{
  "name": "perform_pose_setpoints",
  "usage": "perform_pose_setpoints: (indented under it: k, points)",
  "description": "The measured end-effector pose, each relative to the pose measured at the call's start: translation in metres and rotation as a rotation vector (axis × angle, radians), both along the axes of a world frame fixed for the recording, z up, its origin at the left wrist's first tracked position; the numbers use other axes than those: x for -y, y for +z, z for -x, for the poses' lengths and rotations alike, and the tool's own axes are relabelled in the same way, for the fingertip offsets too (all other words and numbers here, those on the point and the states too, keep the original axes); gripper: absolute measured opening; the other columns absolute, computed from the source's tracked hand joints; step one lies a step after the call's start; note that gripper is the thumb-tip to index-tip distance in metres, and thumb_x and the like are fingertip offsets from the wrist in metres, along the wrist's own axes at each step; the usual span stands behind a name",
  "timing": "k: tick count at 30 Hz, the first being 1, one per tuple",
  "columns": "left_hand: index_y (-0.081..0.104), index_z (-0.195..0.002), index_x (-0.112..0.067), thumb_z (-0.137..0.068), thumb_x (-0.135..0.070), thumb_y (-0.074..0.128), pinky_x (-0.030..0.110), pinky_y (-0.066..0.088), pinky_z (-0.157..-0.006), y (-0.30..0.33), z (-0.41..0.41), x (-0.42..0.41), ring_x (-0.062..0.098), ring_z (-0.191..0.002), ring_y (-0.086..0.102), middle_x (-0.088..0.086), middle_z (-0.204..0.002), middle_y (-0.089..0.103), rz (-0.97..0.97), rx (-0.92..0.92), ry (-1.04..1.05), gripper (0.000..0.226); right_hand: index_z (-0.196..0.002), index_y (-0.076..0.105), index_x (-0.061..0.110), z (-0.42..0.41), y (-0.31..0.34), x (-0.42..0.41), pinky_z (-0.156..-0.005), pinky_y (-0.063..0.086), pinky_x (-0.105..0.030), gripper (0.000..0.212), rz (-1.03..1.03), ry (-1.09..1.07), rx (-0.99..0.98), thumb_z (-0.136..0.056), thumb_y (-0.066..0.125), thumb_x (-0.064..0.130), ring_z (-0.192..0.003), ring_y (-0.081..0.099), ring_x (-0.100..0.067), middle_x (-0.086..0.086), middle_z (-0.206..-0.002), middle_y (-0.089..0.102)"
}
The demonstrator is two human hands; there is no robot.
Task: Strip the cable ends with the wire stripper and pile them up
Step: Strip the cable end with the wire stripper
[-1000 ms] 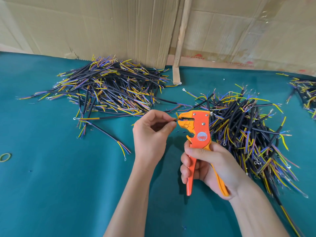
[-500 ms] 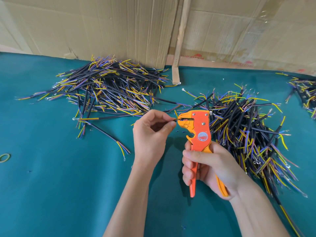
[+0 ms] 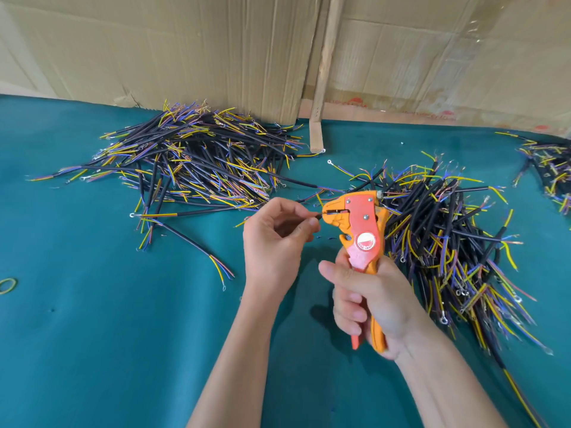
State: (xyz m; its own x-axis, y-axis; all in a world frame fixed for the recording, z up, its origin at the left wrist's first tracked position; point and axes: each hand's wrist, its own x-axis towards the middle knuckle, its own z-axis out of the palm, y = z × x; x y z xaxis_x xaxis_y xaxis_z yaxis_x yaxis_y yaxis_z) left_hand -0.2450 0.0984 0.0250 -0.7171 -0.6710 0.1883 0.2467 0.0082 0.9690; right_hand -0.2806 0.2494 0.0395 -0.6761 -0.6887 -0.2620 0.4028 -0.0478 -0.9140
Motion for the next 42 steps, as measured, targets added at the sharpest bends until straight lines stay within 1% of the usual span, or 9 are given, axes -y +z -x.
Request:
perform_pose_setpoints:
  k: [2, 5, 7, 10, 18, 25, 30, 34, 42]
  points:
    - [0.065, -0.082, -0.011, -0.083, 0.011, 0.073, 0.025, 0.054, -0.063, -0.001, 0.0, 0.0, 0.018, -0.067, 0.07, 0.007, -0.077, 0.075, -0.016, -0.008, 0.005, 0.024, -0.068, 0.031, 0.013, -0.001, 0.0, -0.001, -0.04, 0.031, -0.023, 0.05, 0.019, 0.015, 0.019, -0.076, 0.08, 0.017, -0.036, 0.027, -0.017, -0.007, -0.054, 0.025]
    - [0.067, -0.085, -0.012, -0.084, 0.01, 0.072, 0.024, 0.054, -0.063, -0.002, 0.001, 0.0, 0.016, -0.067, 0.07, 0.002, -0.076, 0.074, 0.019, 0.005, -0.01, 0.023, -0.078, 0.055, 0.012, -0.002, 0.003, -0.004, -0.045, 0.043, -0.033, 0.028, 0.127, 0.071, 0.119, -0.073, 0.083, 0.011, -0.045, 0.045, -0.025, -0.013, -0.061, 0.044]
    - [0.068, -0.085, -0.014, -0.086, 0.009, 0.071, 0.023, 0.054, -0.063, -0.002, 0.0, 0.0, 0.015, -0.068, 0.071, -0.001, -0.075, 0.074, 0.037, 0.019, 0.002, 0.023, -0.088, 0.064, 0.01, 0.002, 0.006, -0.006, -0.056, 0.052, -0.043, 0.025, 0.177, 0.102, 0.144, -0.07, 0.081, 0.009, -0.058, 0.057, -0.033, -0.021, -0.072, 0.056]
    - [0.068, -0.087, -0.014, -0.088, 0.008, 0.068, 0.023, 0.053, -0.061, -0.002, 0.0, 0.003, 0.016, -0.07, 0.072, 0.001, -0.076, 0.073, 0.038, 0.008, 0.026, 0.023, -0.096, 0.067, 0.007, 0.01, 0.009, -0.014, -0.069, 0.057, -0.048, 0.024, 0.193, 0.072, 0.141, -0.075, 0.077, 0.003, -0.072, 0.063, -0.039, -0.027, -0.085, 0.063]
    - [0.065, -0.095, -0.017, -0.09, 0.004, 0.069, 0.027, 0.053, -0.062, 0.0, -0.003, 0.002, 0.019, -0.071, 0.073, 0.003, -0.079, 0.076, 0.061, 0.015, -0.03, 0.022, -0.106, 0.069, 0.002, 0.009, 0.006, -0.015, -0.072, 0.057, -0.053, 0.036, 0.115, 0.152, 0.199, -0.072, 0.08, 0.009, -0.075, 0.066, -0.042, -0.034, -0.092, 0.064]
    - [0.06, -0.098, -0.017, -0.093, 0.003, 0.067, 0.022, 0.051, -0.059, 0.002, -0.003, 0.003, 0.019, -0.071, 0.073, 0.005, -0.083, 0.077, 0.046, 0.013, -0.089, 0.022, -0.104, 0.068, 0.004, 0.009, 0.008, -0.014, -0.068, 0.056, -0.051, 0.044, 0.157, 0.191, 0.218, -0.068, 0.091, 0.013, -0.073, 0.064, -0.041, -0.027, -0.085, 0.062]
    - [0.059, -0.099, -0.018, -0.093, 0.004, 0.066, 0.023, 0.05, -0.058, 0.002, -0.004, 0.004, 0.017, -0.068, 0.072, 0.004, -0.082, 0.077, 0.051, 0.006, -0.104, 0.024, -0.097, 0.069, 0.007, 0.009, 0.01, -0.015, -0.064, 0.056, -0.047, 0.037, 0.142, 0.198, 0.219, -0.067, 0.09, 0.013, -0.067, 0.062, -0.038, -0.022, -0.079, 0.059]
    - [0.058, -0.1, -0.019, -0.092, 0.004, 0.067, 0.023, 0.049, -0.057, 0.001, -0.004, 0.005, 0.017, -0.067, 0.071, 0.002, -0.08, 0.077, 0.062, 0.013, -0.111, 0.026, -0.093, 0.069, 0.008, 0.009, 0.01, -0.015, -0.06, 0.056, -0.044, 0.021, 0.129, 0.194, 0.209, -0.074, 0.078, 0.009, -0.063, 0.059, -0.036, -0.02, -0.075, 0.057]
    - [0.057, -0.101, -0.019, -0.092, 0.003, 0.068, 0.025, 0.05, -0.057, 0.001, -0.005, 0.006, 0.018, -0.067, 0.071, 0.004, -0.081, 0.077, 0.068, 0.02, -0.119, 0.026, -0.086, 0.065, 0.009, 0.009, 0.009, -0.016, -0.054, 0.051, -0.041, 0.01, 0.104, 0.185, 0.176, -0.08, 0.073, 0.009, -0.054, 0.054, -0.03, -0.016, -0.068, 0.051]
